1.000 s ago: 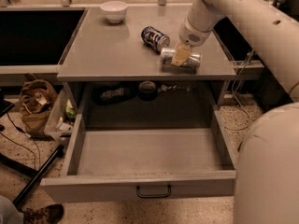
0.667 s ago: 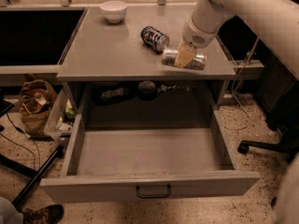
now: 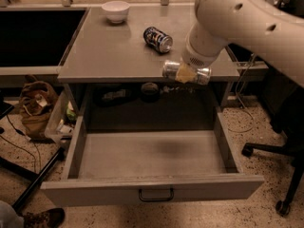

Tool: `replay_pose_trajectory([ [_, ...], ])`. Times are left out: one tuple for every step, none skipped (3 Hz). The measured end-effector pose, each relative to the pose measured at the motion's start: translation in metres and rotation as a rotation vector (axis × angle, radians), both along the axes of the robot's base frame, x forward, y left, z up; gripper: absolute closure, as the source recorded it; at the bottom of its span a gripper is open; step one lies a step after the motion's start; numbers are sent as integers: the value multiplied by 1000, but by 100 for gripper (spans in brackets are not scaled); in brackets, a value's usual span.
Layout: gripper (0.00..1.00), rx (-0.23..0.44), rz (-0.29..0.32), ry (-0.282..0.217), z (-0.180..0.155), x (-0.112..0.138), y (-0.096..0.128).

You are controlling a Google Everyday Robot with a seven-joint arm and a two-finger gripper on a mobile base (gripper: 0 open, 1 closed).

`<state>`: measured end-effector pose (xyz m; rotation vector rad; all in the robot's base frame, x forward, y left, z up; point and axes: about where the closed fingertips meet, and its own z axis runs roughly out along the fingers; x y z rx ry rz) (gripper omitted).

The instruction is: Place redbull can into top drawer

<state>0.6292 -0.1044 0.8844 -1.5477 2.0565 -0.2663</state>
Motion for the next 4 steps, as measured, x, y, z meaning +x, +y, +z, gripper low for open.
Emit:
replay_pose_trajectory([
  [100,-28,-42,18,-38,-26,2],
  [100,-39,-76,73,-84,-52,2],
  [100,-39,-76,73,-84,-52,2],
  [100,-12,-72,82,-94,-55,8],
])
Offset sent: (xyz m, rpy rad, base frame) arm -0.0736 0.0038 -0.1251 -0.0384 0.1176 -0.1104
